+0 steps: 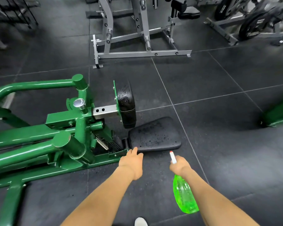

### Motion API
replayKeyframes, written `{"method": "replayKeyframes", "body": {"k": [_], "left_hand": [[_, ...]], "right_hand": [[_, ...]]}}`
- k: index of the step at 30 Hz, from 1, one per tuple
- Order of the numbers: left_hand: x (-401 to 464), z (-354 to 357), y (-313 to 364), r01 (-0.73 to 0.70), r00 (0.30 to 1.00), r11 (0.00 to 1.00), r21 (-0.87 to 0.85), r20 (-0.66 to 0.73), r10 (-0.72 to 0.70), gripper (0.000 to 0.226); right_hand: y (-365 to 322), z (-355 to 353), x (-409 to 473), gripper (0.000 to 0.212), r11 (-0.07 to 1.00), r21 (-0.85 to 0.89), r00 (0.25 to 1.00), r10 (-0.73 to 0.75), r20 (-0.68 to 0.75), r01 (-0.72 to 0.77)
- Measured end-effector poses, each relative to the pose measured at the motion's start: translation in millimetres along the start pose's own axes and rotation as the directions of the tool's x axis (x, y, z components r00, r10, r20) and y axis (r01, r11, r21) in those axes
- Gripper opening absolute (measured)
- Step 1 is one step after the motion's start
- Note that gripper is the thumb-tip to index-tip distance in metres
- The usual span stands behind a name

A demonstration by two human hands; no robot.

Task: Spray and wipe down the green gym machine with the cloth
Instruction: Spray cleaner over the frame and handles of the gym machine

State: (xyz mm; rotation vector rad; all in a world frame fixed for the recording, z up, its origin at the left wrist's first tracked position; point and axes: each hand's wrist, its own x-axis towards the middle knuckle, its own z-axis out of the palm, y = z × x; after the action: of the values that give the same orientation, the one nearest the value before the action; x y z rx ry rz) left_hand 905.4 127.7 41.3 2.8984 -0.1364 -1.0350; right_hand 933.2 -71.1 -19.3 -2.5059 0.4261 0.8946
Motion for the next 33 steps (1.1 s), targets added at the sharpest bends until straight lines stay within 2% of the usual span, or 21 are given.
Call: {"method": "replayKeyframes", "body": {"k": [4,6,8,11,14,18,23,27,33], "left_hand": [[-5,-5,-10,0.02,1.0,1.0,0.021,-0.01,-0.02,0.062],[-8,-10,-15,0.035,0.999,0.999,0.02,-0.029,-0.035,0.062],[-11,-17,-22,0.055,0.997,0.998,0.016,-0.048,-0.054,0.061],[-20,-27,-30,0.086,0.994,0.996,0.035,-0.072,-0.083,0.061],[-29,-37,-38,0.115,0.989,0.991,0.069,-0.101,-0.108,0.063],[-44,-56,-53,0.171,0.974,0.979,0.109,-0.171,-0.151,0.059],[-69,-75,-72,0.234,0.942,0.951,0.202,-0.287,-0.171,0.06],[-91,-83,-82,0.296,0.92,0.934,0.198,-0.324,-0.223,0.057],[-102,-85,-87,0.295,0.929,0.944,0.148,-0.277,-0.247,0.061]], "right_hand": [[-18,-8,3,0.008,0.998,0.055,0.997,-0.041,-0.06,0.044],[-26,-15,3,0.017,0.996,0.078,0.995,-0.028,-0.099,0.036],[-35,-21,0,0.025,0.998,0.018,0.993,-0.065,-0.096,0.067],[-50,-27,-13,0.006,0.955,-0.068,0.957,-0.289,-0.012,0.288],[-62,-31,-28,0.016,0.875,-0.087,0.878,-0.47,0.084,0.477],[-87,-46,-49,0.019,0.813,-0.081,0.817,-0.574,0.053,0.576],[-122,-68,-64,0.01,0.803,-0.033,0.798,-0.595,-0.101,0.595],[-136,-80,-72,0.01,0.792,-0.046,0.787,-0.61,-0.093,0.609],[-134,-85,-71,0.019,0.79,0.086,0.795,-0.602,-0.077,0.607]]}}
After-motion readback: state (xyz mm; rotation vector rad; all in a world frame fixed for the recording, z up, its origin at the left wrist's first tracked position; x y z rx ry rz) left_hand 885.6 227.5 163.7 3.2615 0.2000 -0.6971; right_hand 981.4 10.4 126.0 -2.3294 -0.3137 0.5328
